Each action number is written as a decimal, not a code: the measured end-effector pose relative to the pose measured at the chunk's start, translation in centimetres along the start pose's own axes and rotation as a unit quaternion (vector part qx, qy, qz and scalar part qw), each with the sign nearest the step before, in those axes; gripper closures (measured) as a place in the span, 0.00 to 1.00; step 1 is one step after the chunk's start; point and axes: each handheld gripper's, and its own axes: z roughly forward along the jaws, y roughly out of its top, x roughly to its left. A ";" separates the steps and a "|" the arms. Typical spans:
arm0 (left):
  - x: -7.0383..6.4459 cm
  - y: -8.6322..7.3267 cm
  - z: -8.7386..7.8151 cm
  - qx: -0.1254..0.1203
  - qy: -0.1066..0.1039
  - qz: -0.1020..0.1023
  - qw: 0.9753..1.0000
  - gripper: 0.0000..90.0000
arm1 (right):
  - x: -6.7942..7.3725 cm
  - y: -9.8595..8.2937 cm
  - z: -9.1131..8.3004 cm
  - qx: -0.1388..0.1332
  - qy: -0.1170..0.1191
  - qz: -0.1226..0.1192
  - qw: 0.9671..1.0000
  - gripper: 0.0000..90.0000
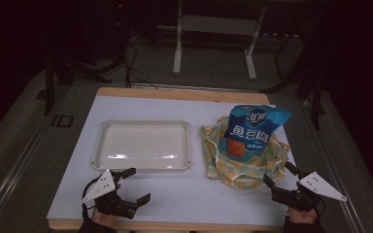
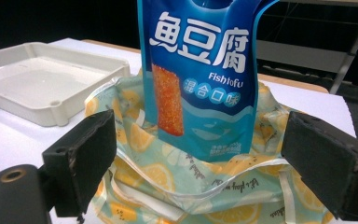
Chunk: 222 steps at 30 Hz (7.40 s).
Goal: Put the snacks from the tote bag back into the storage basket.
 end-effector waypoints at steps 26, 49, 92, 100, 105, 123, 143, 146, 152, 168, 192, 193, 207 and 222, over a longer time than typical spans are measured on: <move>-0.1 2.3 2.9 0.061 -0.083 -0.018 0.994 0.01 | -1.2 0.9 -0.7 0.049 0.073 0.003 0.996 0.11; -0.4 6.3 9.6 0.087 -0.131 0.017 0.987 0.01 | -2.0 2.9 0.2 0.042 0.087 -0.019 0.995 0.11; 0.5 12.5 24.1 0.084 -0.116 0.055 0.988 0.16 | -5.5 6.2 4.4 0.038 0.072 -0.034 0.996 0.22; 0.9 12.7 26.3 0.085 -0.092 0.049 0.991 0.30 | -6.7 6.1 5.9 0.043 0.057 -0.030 0.997 0.33; 0.9 12.8 27.0 0.077 -0.090 0.058 0.991 0.38 | -7.0 5.8 6.9 0.046 0.066 -0.029 0.996 0.50; -0.3 12.9 29.1 0.093 -0.075 0.090 0.989 0.71 | -6.6 6.0 9.0 0.065 0.089 -0.043 0.993 0.88; -0.6 13.9 29.5 0.114 -0.049 0.057 0.991 0.98 | -6.0 6.4 9.2 0.065 0.084 -0.033 0.994 1.00; -0.9 14.4 29.5 0.116 -0.048 0.061 0.990 0.98 | -6.1 6.7 9.0 0.065 0.085 -0.032 0.994 1.00; -1.3 15.6 29.1 0.110 -0.049 0.064 0.991 0.98 | -6.0 7.9 8.3 0.063 0.078 -0.040 0.994 1.00; -2.4 19.4 26.9 0.097 -0.053 0.074 0.991 0.99 | -4.9 11.9 6.3 0.053 0.076 -0.062 0.994 1.00; -1.4 22.6 20.7 0.091 -0.028 0.076 0.993 0.99 | -1.1 16.4 6.6 0.033 0.100 -0.083 0.991 1.00; -1.3 22.6 20.4 0.091 -0.026 0.075 0.993 0.99 | -0.6 16.7 6.9 0.031 0.104 -0.085 0.990 1.00; 0.0 22.3 16.4 0.084 -0.006 0.068 0.994 0.99 | 2.6 17.8 8.6 0.027 0.129 -0.095 0.987 1.00; 1.9 21.3 11.6 0.083 0.019 0.055 0.995 0.99 | 6.7 18.5 11.2 0.029 0.158 -0.110 0.981 1.00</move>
